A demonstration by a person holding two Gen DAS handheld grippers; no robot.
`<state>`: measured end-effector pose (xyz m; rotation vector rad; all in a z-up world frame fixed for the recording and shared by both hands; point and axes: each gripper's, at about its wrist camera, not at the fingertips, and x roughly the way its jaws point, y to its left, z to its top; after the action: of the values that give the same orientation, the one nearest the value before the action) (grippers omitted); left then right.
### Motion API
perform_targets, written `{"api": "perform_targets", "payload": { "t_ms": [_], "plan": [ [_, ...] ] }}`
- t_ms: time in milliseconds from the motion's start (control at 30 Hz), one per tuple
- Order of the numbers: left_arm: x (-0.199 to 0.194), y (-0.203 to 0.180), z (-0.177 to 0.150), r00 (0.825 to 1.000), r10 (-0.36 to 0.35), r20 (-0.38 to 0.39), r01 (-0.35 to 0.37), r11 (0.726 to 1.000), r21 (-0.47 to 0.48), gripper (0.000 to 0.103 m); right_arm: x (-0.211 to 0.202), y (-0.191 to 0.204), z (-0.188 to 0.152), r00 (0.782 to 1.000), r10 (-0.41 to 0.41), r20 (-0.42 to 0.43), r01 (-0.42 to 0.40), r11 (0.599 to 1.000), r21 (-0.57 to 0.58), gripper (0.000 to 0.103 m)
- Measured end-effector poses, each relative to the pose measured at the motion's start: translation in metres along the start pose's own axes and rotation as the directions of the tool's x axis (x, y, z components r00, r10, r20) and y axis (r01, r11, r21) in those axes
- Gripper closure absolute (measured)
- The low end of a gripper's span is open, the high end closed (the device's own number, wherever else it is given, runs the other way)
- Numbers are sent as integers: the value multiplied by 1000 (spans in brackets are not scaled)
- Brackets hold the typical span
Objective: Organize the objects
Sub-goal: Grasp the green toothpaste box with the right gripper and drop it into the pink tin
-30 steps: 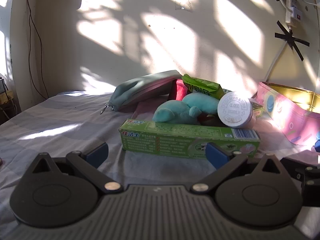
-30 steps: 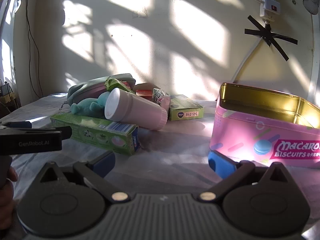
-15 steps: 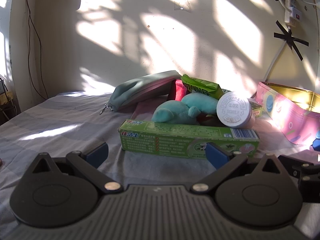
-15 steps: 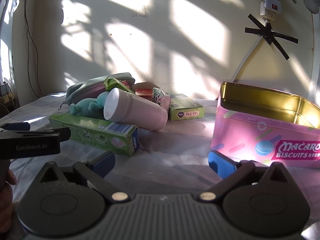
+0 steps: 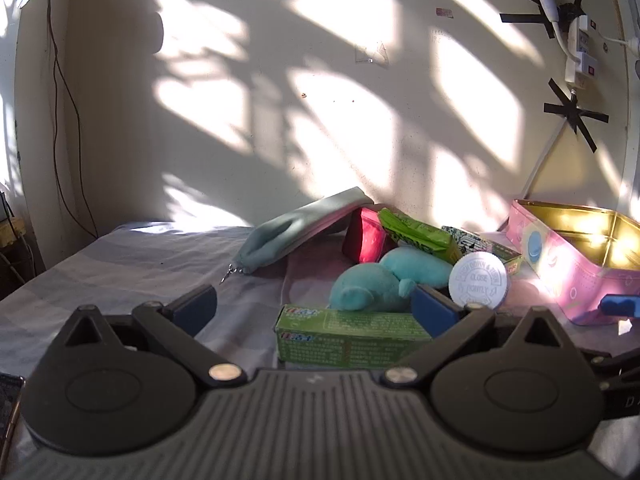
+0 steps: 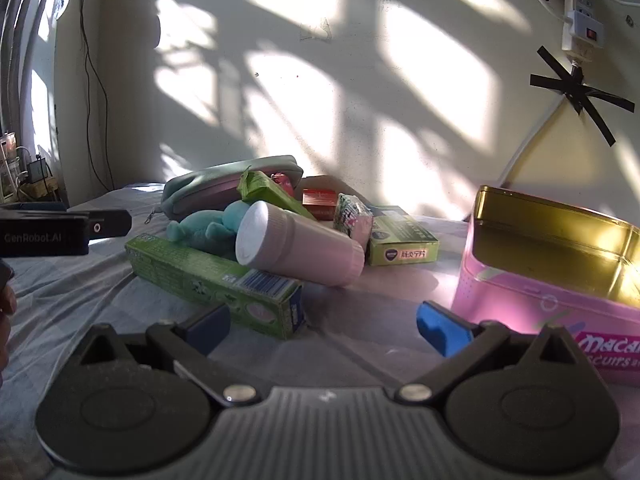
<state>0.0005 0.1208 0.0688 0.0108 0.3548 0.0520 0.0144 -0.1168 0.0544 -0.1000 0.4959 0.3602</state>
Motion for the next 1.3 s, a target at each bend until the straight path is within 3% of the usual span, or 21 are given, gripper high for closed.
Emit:
{"api": "perform_targets", "payload": {
  "t_ms": [133, 200, 300, 400, 433, 467, 500, 533, 667, 867, 1100, 1300],
  "plan": [
    [37, 21, 6, 992, -90, -86, 91, 996, 3, 0, 24, 8, 7, 997, 62, -49, -65, 996, -69, 0],
    [57, 26, -1, 988, -70, -138, 70, 998, 0, 0, 35, 13, 9, 996, 63, -64, -69, 993, -94, 0],
    [77, 33, -13, 971, -121, -205, 111, 992, -59, 0, 53, 17, 10, 991, 87, -101, -97, 991, -93, 0],
    [84, 31, -17, 962, -185, -202, 167, 980, -104, 0, 71, 20, 9, 983, 120, -141, -132, 988, -84, 2],
    [85, 28, -17, 959, -197, -202, 179, 978, -106, 0, 76, 21, 9, 980, 128, -150, -142, 986, -87, 6],
    [85, 25, -17, 957, -207, -202, 189, 976, -104, 1, 79, 21, 7, 976, 141, -163, -157, 984, -89, 18],
    [83, 20, -17, 954, -225, -198, 209, 973, -101, 8, 82, 22, 6, 970, 163, -183, -180, 980, -85, 37],
    [79, 15, -16, 951, -237, -196, 223, 971, -90, 10, 82, 21, 5, 967, 181, -178, -197, 978, -76, 39],
    [59, -1, -17, 960, -200, -198, 190, 979, -68, 13, 66, 17, -1, 967, 171, -187, -188, 979, -79, 40],
    [24, -32, -32, 946, -244, -213, 229, 969, -93, 14, 16, -7, -25, 972, 151, -180, -169, 981, -92, 40],
    [5, -86, -33, 922, -313, -229, 313, 949, -35, 16, -33, -52, -52, 979, 94, -181, -99, 995, -20, 40],
    [-11, -136, 10, 923, -372, -104, 381, 920, 94, 18, -72, -91, -43, 999, -7, -38, 7, 1000, 7, 40]
  ]
}}
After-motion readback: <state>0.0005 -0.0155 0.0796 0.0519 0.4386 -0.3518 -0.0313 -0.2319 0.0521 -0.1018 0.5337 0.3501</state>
